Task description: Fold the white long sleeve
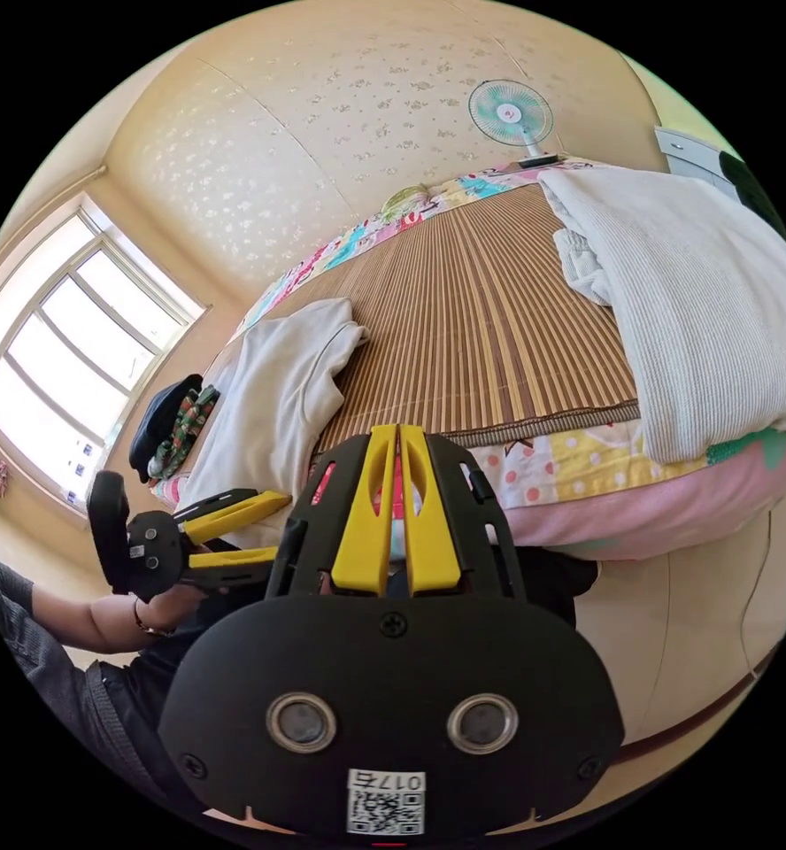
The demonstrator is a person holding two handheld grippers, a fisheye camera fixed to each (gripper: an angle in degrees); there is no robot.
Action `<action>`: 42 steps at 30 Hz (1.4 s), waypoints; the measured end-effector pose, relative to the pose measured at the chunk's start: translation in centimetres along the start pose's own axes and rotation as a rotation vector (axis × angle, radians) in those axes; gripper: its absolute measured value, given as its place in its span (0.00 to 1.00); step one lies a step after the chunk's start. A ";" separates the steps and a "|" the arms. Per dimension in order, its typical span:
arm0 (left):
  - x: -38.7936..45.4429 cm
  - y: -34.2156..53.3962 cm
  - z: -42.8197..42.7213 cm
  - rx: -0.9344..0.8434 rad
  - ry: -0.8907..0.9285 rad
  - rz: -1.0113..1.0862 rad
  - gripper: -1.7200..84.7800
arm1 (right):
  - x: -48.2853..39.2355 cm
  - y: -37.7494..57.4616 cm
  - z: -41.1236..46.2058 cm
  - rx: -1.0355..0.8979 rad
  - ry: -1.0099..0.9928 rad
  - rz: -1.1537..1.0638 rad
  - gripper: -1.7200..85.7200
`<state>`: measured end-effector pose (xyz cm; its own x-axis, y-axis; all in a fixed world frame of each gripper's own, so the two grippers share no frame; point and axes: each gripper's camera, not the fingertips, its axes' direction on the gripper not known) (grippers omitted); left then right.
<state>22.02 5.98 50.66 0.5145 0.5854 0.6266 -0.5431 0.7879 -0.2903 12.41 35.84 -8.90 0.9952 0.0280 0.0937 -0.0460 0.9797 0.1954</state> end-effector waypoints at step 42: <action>-42.0 32.9 -32.5 1.457 1.657 0.073 0.06 | -25.7 12.5 -0.1 -0.025 -0.371 -0.628 0.09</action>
<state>4.09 13.53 -8.74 -0.0149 0.8103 -0.5858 -0.1502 0.5774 0.8025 -13.79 47.38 -8.92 0.7380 -0.6059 0.2971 0.5306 0.7931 0.2992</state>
